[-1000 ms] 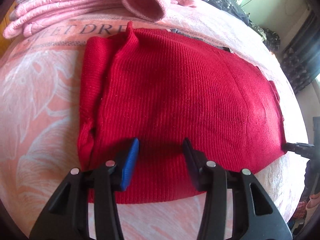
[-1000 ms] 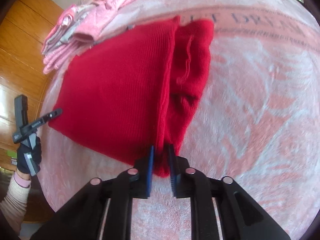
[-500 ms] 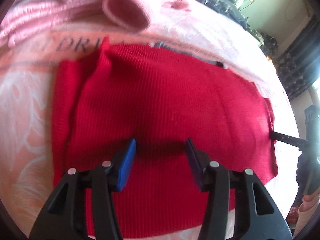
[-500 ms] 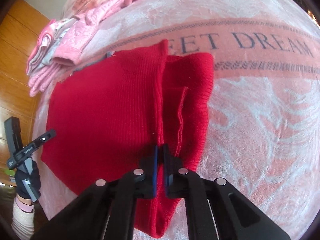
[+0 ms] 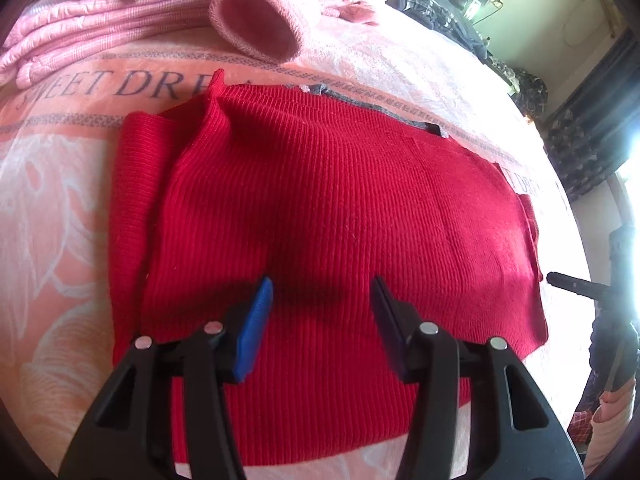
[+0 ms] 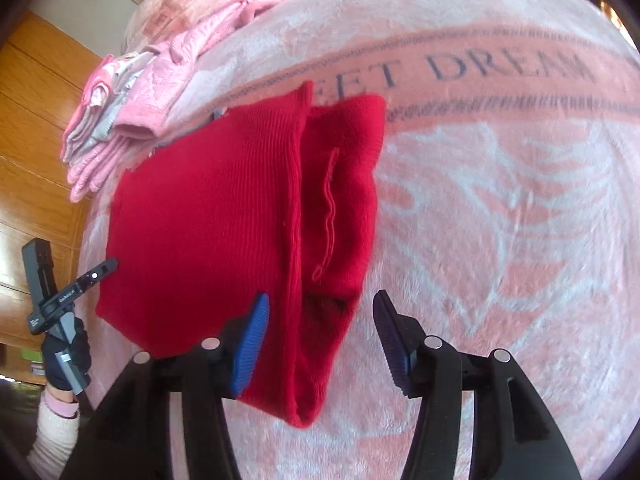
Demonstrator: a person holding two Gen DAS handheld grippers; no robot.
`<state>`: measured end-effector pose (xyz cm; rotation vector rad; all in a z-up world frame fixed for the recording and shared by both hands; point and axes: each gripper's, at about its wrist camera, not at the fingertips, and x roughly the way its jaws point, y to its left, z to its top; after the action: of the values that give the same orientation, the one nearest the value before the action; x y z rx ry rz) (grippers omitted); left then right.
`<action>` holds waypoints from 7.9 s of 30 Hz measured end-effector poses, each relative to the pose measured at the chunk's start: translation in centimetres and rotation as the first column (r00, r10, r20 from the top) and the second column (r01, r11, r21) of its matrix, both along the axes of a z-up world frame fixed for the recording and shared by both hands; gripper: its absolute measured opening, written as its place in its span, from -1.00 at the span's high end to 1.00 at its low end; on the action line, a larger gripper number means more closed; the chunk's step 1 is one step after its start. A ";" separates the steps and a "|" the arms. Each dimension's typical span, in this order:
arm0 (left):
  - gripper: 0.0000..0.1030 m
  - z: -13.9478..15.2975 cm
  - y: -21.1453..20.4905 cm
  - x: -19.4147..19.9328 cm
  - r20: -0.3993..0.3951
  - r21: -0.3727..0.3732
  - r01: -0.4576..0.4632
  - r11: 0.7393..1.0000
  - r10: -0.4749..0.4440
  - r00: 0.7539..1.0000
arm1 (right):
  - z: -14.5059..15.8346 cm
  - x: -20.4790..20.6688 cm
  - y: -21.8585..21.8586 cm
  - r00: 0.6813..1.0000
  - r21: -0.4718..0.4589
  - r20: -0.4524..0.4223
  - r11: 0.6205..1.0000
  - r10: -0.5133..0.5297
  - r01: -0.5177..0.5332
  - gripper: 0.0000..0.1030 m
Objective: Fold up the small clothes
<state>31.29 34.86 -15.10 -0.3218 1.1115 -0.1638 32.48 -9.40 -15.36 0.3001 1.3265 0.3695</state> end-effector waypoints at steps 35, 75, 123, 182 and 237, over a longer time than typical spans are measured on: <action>0.09 -0.9 3.1 -0.4 -0.002 -0.105 -0.007 0.994 0.007 1.000 | 4.5 1.7 3.8 0.996 0.188 0.071 0.981 -0.061 0.047 0.72; 0.04 0.7 4.2 0.2 -0.099 -0.441 -0.028 0.897 -0.018 0.995 | 4.8 -1.9 21.9 0.840 -0.093 0.197 0.863 0.505 -0.497 0.22; 0.71 2.1 8.9 9.6 0.068 -0.559 0.056 0.828 -0.022 0.997 | 7.6 -5.5 33.6 0.781 0.248 0.348 0.753 0.518 -0.610 0.85; 0.87 -5.2 12.4 -7.4 -0.125 -0.305 -0.132 0.943 0.097 0.987 | 3.1 -8.5 22.1 0.933 0.224 0.240 0.920 0.269 -0.323 -0.08; 0.40 -4.2 0.5 2.7 -0.074 -0.660 0.073 0.748 -0.162 0.984 | 4.2 0.6 15.2 0.978 0.451 0.073 0.867 0.198 -0.209 0.29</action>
<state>34.00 35.35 -19.34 -0.9066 1.1753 -0.6677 33.10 5.76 -11.20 0.5497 1.2387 0.8691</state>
